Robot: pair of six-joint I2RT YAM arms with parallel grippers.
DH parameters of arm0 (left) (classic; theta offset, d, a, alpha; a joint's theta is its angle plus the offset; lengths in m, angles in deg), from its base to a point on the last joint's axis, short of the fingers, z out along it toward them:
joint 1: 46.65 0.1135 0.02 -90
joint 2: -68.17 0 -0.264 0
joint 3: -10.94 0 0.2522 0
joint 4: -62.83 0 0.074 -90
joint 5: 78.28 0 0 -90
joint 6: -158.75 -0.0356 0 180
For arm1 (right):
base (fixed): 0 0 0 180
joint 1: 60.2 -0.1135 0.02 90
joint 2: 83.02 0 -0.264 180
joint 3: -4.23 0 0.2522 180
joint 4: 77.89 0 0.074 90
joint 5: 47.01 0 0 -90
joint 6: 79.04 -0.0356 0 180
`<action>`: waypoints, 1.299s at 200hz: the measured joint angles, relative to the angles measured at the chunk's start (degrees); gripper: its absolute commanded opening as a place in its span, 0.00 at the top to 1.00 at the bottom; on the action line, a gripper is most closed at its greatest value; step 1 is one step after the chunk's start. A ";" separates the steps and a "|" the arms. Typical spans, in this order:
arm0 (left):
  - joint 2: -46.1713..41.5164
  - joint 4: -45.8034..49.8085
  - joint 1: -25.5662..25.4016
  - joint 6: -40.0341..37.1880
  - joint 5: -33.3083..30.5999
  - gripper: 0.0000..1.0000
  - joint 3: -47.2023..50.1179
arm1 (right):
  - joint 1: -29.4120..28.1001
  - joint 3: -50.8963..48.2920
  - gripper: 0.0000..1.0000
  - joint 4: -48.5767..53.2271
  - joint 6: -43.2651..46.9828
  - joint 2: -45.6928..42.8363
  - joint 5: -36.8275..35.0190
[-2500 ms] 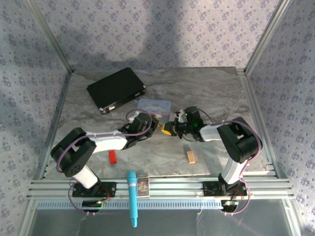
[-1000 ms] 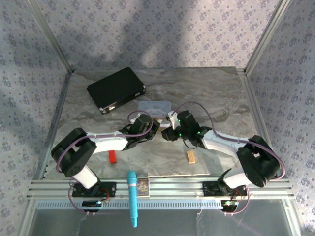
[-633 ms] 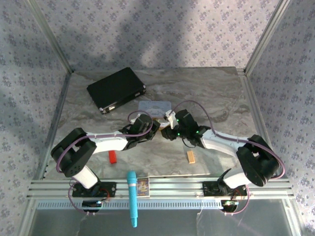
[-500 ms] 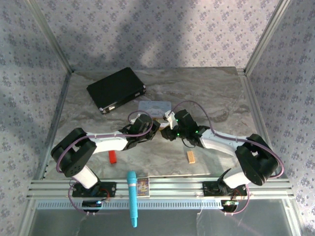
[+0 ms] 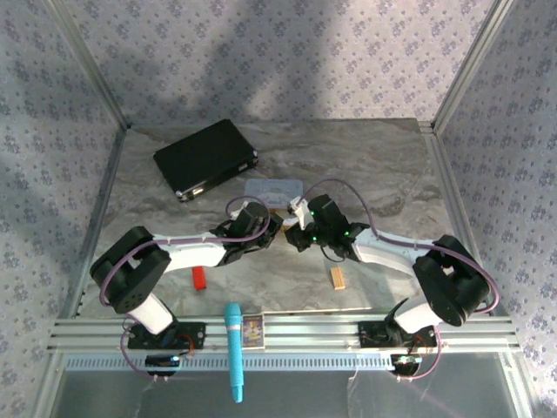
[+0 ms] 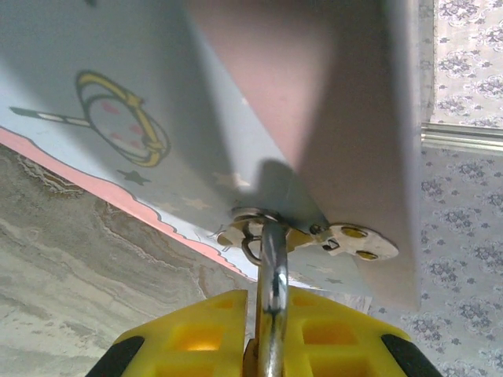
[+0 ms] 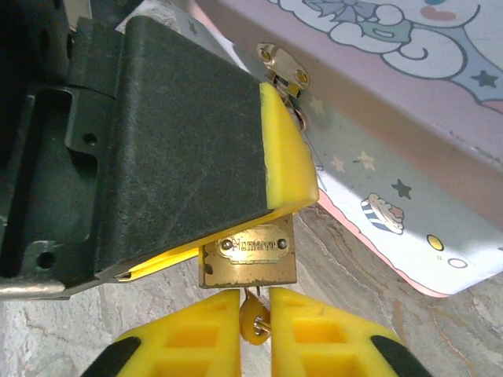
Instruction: Unlock the padlock with the key
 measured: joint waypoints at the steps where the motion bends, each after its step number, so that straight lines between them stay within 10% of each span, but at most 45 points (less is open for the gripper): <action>1: 0.00 0.02 0.00 0.00 -0.02 1.00 0.00 | 0.09 -0.04 0.89 -0.04 -0.04 0.02 0.15; 77: 0.00 -0.28 -0.02 0.57 0.15 1.00 0.00 | 4.04 -3.13 0.97 -6.08 -3.43 0.00 8.35; 186: 0.13 -1.38 0.00 1.49 0.96 1.00 0.00 | 5.79 -5.73 0.82 -10.91 -7.80 0.09 10.12; 260: 0.92 -2.10 0.02 2.10 1.16 1.00 0.00 | 9.11 -6.73 0.98 -15.67 -12.02 2.71 18.12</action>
